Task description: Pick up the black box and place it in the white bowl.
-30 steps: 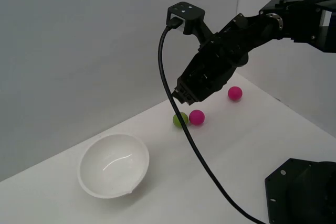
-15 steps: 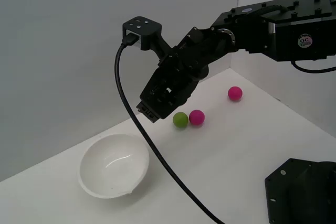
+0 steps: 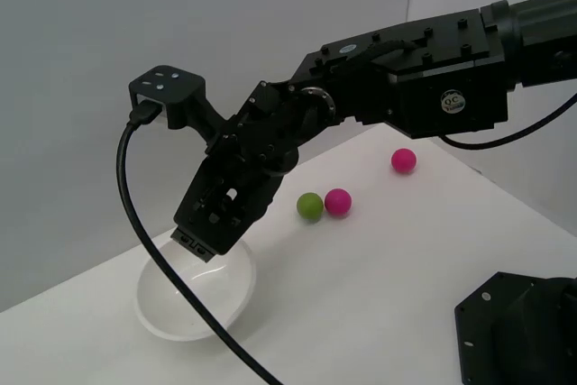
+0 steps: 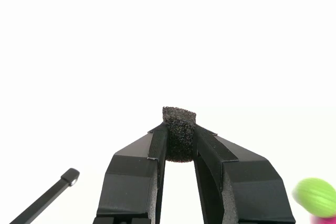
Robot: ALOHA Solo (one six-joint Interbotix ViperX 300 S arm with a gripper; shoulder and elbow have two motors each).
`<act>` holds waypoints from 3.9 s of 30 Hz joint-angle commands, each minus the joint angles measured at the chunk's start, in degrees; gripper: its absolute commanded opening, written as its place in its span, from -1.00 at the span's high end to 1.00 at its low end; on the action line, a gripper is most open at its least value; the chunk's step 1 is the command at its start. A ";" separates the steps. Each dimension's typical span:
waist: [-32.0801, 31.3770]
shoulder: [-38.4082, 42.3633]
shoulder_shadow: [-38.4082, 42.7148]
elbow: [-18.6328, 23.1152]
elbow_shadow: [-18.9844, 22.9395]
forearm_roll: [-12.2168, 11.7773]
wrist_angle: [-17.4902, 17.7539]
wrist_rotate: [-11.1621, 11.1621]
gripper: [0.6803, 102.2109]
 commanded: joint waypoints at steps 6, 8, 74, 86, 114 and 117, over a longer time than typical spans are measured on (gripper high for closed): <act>-1.32 -0.44 -0.09 -1.23 -1.67 -1.49 -1.49 -1.05 0.96; -1.32 -0.62 -0.26 -1.14 -1.58 -1.49 -1.67 -0.97 0.95; 26.10 36.56 36.83 25.93 25.58 2.46 -1.67 1.14 0.18; 35.42 47.64 47.99 30.15 29.62 4.39 0.26 5.54 0.16; 42.19 58.80 59.15 34.54 34.10 3.16 -2.20 10.28 -0.02; 42.19 59.15 59.50 34.54 34.10 3.16 -2.29 10.28 -0.02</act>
